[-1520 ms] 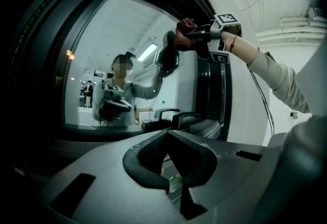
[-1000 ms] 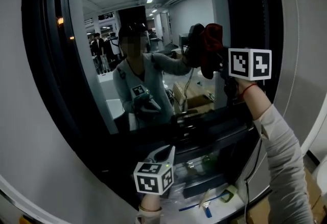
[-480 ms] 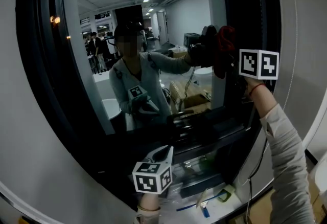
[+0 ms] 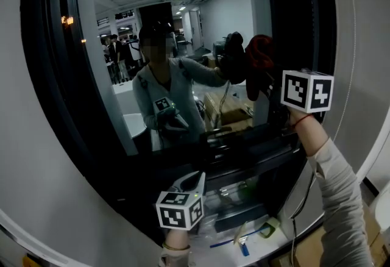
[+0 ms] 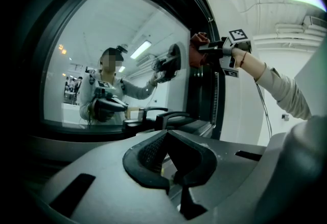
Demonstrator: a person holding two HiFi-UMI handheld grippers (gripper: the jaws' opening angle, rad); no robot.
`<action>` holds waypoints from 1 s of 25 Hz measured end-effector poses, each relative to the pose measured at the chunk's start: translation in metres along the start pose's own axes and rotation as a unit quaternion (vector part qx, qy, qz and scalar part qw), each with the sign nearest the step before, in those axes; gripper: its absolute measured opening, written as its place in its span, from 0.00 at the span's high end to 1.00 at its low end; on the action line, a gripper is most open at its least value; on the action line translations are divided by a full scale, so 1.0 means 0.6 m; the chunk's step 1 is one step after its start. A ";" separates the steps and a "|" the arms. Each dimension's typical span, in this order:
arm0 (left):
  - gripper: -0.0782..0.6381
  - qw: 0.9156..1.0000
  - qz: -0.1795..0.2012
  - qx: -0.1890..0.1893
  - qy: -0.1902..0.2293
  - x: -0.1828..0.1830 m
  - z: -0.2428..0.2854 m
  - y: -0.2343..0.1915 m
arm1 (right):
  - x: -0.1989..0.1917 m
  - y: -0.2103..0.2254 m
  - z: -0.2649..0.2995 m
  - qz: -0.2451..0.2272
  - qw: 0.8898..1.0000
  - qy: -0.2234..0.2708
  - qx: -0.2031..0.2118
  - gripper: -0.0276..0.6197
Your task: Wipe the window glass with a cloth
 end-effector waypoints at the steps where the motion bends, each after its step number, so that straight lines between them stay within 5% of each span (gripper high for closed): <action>1: 0.88 1.000 0.000 0.001 -0.001 -0.002 -0.002 0.000 | -0.012 -0.016 -0.003 0.001 1.000 -0.004 0.013 0.88; 11: 0.88 0.999 -0.010 0.041 -0.017 -0.026 -0.049 -0.031 | -0.115 -0.199 0.020 0.012 0.989 -0.039 0.144 0.88; 25: 0.88 0.992 -0.027 0.114 -0.036 -0.067 -0.137 -0.087 | -0.258 -0.415 0.073 0.033 0.962 -0.094 0.256 0.88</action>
Point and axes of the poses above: the fingertips, and each gripper's own axes: z forward along the fingers, y to its right, x out of its top, the point moved 1 cm from there along -z, backward along the fingers, and after that the axes turned 13 degrees about z, right-handed, at the moved point
